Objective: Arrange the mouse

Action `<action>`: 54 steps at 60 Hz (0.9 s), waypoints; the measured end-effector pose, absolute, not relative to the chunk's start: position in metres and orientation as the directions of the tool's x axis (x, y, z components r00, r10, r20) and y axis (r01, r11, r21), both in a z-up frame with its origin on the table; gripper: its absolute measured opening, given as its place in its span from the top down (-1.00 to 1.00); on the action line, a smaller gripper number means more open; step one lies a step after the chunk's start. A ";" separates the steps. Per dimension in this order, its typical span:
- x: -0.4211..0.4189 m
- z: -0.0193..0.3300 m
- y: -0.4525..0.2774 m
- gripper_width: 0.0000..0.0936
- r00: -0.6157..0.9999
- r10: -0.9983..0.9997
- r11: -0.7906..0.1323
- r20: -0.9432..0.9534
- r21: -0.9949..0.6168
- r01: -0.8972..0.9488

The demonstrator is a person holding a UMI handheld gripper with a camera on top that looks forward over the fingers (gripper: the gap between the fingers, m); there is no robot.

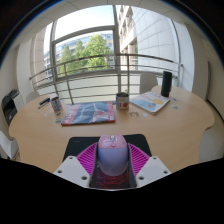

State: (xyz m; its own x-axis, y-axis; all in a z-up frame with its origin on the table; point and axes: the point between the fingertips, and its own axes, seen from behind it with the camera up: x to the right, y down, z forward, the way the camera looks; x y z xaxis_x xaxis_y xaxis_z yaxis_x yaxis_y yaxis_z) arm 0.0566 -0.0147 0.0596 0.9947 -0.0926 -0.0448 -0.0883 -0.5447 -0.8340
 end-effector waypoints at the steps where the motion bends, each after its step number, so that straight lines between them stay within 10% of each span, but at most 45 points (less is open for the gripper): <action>1: 0.056 0.056 -0.016 0.03 0.995 -0.095 -0.561 -0.042 -0.823 -0.088; 15: 0.038 -0.011 -0.017 -0.26 0.996 -0.093 -0.668 -0.018 -0.741 -0.075; 22: 0.037 0.012 -0.022 -0.83 0.996 -0.077 -0.653 0.032 -0.757 -0.027; 54: 0.007 0.165 -0.180 -0.80 0.991 -0.120 -0.585 0.059 -0.811 -0.023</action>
State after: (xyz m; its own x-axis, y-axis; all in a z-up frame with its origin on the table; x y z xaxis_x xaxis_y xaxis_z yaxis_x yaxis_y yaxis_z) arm 0.0074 -0.1797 0.1646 0.9911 -0.1197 0.0588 -0.0225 -0.5847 -0.8109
